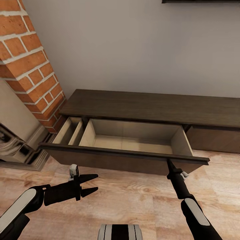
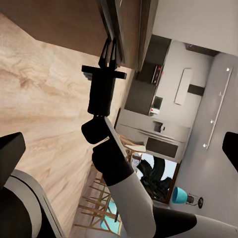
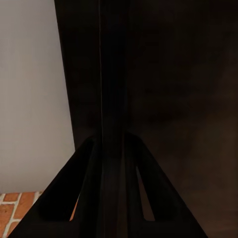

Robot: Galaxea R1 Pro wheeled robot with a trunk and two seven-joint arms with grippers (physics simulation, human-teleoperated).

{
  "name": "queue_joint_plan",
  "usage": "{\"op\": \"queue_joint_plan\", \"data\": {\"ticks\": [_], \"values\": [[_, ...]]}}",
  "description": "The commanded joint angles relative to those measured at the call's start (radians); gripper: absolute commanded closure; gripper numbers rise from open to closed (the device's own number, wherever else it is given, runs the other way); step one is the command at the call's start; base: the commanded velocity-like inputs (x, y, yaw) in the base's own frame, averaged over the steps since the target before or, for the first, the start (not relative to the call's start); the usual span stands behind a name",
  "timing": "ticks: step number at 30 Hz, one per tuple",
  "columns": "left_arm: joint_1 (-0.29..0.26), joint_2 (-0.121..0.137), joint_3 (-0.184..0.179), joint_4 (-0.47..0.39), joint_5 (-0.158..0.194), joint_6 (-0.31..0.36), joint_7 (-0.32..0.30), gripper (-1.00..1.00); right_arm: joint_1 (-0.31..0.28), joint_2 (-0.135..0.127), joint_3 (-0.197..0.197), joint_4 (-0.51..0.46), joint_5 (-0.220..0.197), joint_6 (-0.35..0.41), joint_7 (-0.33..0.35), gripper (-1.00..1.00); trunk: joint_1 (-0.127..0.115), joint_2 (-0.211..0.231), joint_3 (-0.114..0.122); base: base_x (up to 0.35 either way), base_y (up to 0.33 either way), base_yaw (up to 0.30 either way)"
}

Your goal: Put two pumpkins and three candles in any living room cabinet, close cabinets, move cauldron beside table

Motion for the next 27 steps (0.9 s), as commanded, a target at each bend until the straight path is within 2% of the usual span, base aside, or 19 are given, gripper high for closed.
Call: {"op": "queue_joint_plan", "data": {"ticks": [1,27], "values": [[0.0,0.001,-0.001,0.0,-0.001,0.001,-0.003,-1.0,0.0,0.0,-0.052,0.012,-0.018,0.008,0.0,1.0,0.0,0.0,-0.001,-0.002,0.0,0.0],[0.0,0.001,-0.001,0.0,-0.001,0.001,-0.003,-1.0,0.0,-0.001,-0.052,0.012,-0.018,0.008,0.0,1.0,0.0,0.0,-0.001,-0.044,0.0,0.0]]}}
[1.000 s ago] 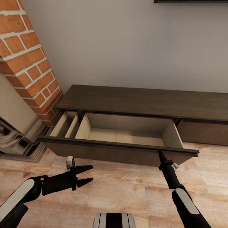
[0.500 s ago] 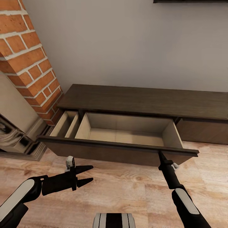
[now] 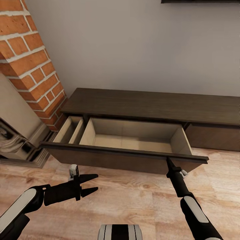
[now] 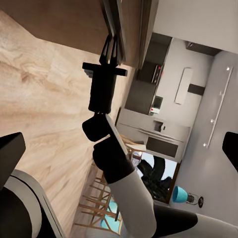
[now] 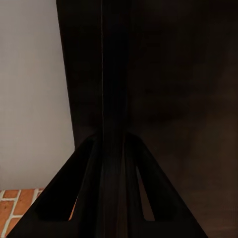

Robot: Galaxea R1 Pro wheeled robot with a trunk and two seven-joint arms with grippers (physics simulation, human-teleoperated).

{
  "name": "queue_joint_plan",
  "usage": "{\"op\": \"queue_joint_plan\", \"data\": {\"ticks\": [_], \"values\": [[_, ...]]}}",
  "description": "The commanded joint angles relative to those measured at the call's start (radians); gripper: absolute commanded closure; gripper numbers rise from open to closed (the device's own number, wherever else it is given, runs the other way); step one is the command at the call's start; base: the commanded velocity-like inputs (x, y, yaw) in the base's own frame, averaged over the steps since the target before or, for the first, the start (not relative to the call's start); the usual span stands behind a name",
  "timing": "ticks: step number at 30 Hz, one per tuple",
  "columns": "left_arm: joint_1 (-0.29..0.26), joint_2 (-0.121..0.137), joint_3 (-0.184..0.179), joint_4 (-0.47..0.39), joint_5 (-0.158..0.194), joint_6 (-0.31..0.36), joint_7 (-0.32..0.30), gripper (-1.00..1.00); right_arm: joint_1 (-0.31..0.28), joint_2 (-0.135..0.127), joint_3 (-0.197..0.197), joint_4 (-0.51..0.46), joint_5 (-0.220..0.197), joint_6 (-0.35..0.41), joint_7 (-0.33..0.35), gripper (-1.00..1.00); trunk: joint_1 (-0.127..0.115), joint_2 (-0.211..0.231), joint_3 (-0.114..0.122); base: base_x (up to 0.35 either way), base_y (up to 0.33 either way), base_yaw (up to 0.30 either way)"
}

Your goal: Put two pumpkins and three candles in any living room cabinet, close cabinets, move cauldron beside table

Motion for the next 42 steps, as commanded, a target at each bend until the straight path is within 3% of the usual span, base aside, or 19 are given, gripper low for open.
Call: {"op": "queue_joint_plan", "data": {"ticks": [1,18,19,31,42], "values": [[0.0,0.001,-0.001,0.0,-0.001,0.001,-0.003,-1.0,0.02,-0.001,-0.056,-0.002,-0.024,0.014,0.006,1.0,0.0,0.0,-0.001,-0.036,0.0,0.0],[0.0,0.001,0.0,0.0,-0.001,0.001,-0.003,-1.0,0.02,-0.001,-0.056,-0.002,-0.025,0.014,0.006,1.0,0.0,0.0,-0.001,-0.005,0.0,0.0],[0.0,0.001,0.0,0.0,-0.001,0.001,-0.002,-1.0,0.02,-0.001,-0.056,-0.002,-0.025,0.014,0.006,-1.0,0.0,0.0,-0.001,0.0,0.0,0.0],[0.0,0.001,-0.001,0.0,-0.001,0.001,-0.002,-1.0,0.02,-0.001,-0.057,-0.002,-0.025,0.014,0.005,-1.0,0.0,0.0,-0.001,-0.015,0.0,0.0],[0.0,0.001,-0.001,0.0,-0.001,0.001,-0.002,-1.0,0.02,-0.002,-0.057,-0.002,-0.025,0.014,0.005,-1.0,0.0,0.0,-0.001,-0.236,0.0,0.0]]}}
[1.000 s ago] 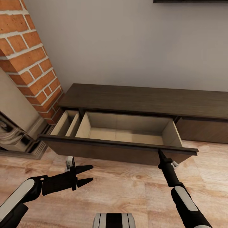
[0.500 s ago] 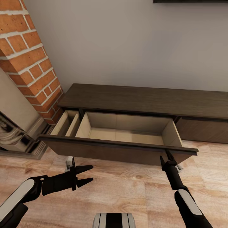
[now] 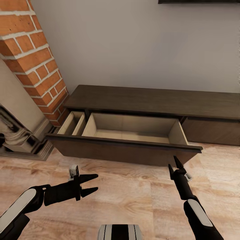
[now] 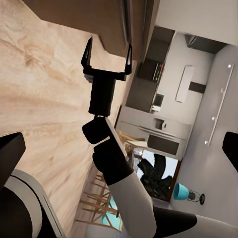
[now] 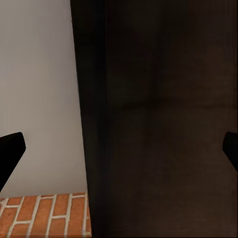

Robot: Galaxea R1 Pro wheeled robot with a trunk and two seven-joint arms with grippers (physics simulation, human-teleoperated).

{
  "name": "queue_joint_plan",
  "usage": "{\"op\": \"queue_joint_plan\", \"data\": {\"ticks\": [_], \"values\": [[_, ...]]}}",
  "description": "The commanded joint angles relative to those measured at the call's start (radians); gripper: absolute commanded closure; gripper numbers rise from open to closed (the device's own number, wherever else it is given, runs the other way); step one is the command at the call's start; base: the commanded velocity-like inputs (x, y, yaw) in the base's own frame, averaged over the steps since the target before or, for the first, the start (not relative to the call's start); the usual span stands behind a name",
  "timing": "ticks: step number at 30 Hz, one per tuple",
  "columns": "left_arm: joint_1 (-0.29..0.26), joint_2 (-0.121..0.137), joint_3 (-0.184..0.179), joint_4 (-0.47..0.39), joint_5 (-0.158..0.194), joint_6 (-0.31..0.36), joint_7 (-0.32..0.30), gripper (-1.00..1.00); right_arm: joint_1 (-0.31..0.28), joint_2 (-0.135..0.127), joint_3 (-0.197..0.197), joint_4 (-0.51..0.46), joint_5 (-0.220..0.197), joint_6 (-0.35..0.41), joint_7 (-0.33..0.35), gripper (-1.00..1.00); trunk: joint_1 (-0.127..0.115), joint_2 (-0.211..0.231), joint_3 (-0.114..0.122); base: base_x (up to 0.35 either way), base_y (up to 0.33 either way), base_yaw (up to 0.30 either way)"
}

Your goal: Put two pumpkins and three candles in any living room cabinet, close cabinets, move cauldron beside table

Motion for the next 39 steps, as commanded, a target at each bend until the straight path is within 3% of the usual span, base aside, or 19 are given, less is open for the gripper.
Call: {"op": "queue_joint_plan", "data": {"ticks": [1,16,20,26,28,30,32,34,39], "values": [[-0.001,0.001,-0.001,0.0,-0.001,0.001,-0.003,-1.0,0.0,0.0,-0.001,0.0,-0.01,0.01,0.002,-1.0,-0.001,0.0,-0.001,-0.266,0.0,0.0],[-0.001,0.002,0.001,0.0,-0.002,0.001,-0.003,-1.0,0.0,0.004,0.021,-0.021,-0.001,0.016,-0.004,-1.0,-0.001,0.0,-0.001,-0.258,-0.006,0.0],[-0.001,0.005,0.001,0.001,-0.003,0.001,-0.002,-1.0,0.0,0.004,0.085,-0.021,0.004,0.109,-0.008,-1.0,-0.001,0.0,-0.001,-0.137,-0.056,0.0],[-0.001,0.01,0.002,-0.006,-0.003,0.001,0.016,-1.0,0.0,-0.002,0.223,-0.022,0.008,0.307,-0.015,-1.0,-0.001,0.0,-0.001,-0.022,-0.009,0.0],[-0.001,0.014,0.007,-0.009,-0.003,0.002,0.043,-1.0,0.0,-0.004,0.271,-0.021,0.02,0.34,-0.022,-1.0,-0.001,0.0,-0.001,-0.004,-0.002,0.0],[-0.001,0.018,0.009,-0.009,-0.003,0.002,0.058,-1.0,0.0,-0.005,0.289,-0.021,0.03,0.349,-0.024,-1.0,-0.001,0.0,-0.001,-0.002,-0.001,0.0],[-0.001,0.029,0.015,-0.01,-0.003,0.002,0.074,-1.0,0.0,-0.008,0.306,-0.02,0.056,0.358,-0.026,-1.0,-0.001,0.0,-0.001,-0.001,0.0,0.0],[-0.001,0.042,0.02,-0.011,-0.003,0.002,0.089,-1.0,0.0,-0.013,0.318,-0.019,0.124,0.364,-0.026,-1.0,-0.002,0.0,0.007,0.0,0.0,0.0],[-0.001,0.072,0.023,-0.006,-0.003,0.001,0.095,-1.0,0.0,-0.013,0.323,-0.018,0.242,0.37,-0.02,-1.0,-0.004,0.001,0.026,0.0,0.0,0.0]]}}
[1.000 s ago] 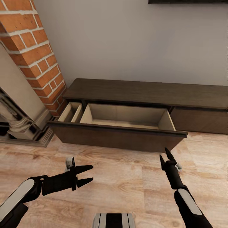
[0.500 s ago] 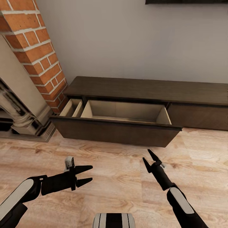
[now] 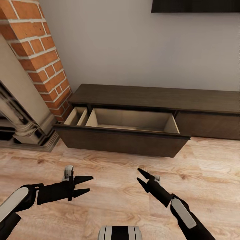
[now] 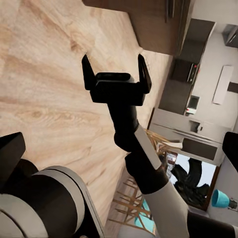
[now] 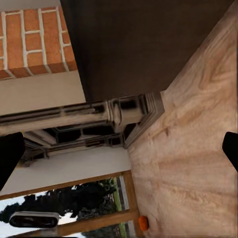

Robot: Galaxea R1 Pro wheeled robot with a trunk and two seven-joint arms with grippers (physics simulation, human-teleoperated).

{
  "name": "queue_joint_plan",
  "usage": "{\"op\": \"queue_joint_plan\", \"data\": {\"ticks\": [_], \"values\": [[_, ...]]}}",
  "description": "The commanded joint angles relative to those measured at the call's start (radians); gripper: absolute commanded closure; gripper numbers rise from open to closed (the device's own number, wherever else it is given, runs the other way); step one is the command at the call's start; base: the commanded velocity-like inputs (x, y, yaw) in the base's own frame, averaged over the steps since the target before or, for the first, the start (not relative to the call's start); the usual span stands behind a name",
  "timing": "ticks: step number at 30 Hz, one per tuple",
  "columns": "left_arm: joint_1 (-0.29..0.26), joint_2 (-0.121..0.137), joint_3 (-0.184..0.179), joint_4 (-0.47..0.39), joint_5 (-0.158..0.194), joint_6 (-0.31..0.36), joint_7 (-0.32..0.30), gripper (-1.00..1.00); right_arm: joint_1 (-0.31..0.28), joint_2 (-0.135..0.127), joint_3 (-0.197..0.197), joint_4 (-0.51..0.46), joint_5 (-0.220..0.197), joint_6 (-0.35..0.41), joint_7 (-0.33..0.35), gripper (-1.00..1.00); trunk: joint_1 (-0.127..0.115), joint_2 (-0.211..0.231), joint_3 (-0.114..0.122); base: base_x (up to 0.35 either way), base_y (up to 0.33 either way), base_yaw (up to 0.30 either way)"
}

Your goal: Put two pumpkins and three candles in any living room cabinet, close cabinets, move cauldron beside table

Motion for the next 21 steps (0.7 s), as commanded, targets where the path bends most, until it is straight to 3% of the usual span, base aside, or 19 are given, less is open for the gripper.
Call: {"op": "queue_joint_plan", "data": {"ticks": [1,3,7,9,11,12,13,15,21], "values": [[-0.001,0.005,-0.001,0.0,0.008,0.001,0.007,-1.0,0.0,-0.001,0.003,0.002,0.003,0.005,0.0,-1.0,-0.001,0.0,0.003,0.0,0.0,0.0],[-0.001,0.017,-0.001,0.002,0.008,0.0,0.008,-1.0,0.0,-0.001,0.003,0.011,0.033,0.006,0.0,-1.0,-0.001,0.0,0.011,0.0,0.0,0.0],[0.0,0.026,0.0,0.003,0.007,0.0,0.013,-1.0,0.0,-0.003,0.003,0.02,0.053,0.008,-0.002,-1.0,-0.003,0.001,0.027,0.0,0.0,0.0],[0.001,0.027,0.001,0.004,0.008,-0.001,0.06,-1.0,0.0,-0.003,0.004,0.028,0.064,0.007,-0.002,-1.0,-0.004,0.002,0.034,0.0,0.0,0.0],[0.001,0.026,0.005,0.002,0.009,-0.001,0.13,-1.0,0.0,-0.004,0.004,0.037,0.119,0.006,-0.004,-1.0,-0.005,0.002,0.042,0.0,0.0,0.0],[0.001,0.026,0.008,0.001,0.01,-0.001,0.141,-1.0,0.0,-0.004,0.004,0.04,0.135,0.007,-0.004,-1.0,-0.006,0.003,0.046,0.0,0.0,0.0],[0.001,0.025,0.019,-0.001,0.01,-0.001,0.164,-1.0,0.0,-0.003,0.004,0.044,0.187,0.008,-0.003,-1.0,-0.006,0.003,0.05,0.0,0.0,0.0],[0.001,0.025,0.026,-0.002,0.01,-0.001,0.177,-1.0,0.0,-0.002,0.004,0.046,0.227,0.008,-0.002,-1.0,-0.007,0.003,0.057,0.0,0.0,0.0],[0.001,0.021,0.035,0.001,0.009,-0.002,0.238,-1.0,0.0,0.003,0.004,0.049,0.274,0.002,-0.006,-1.0,-0.01,0.005,0.081,0.0,0.0,0.0]]}}
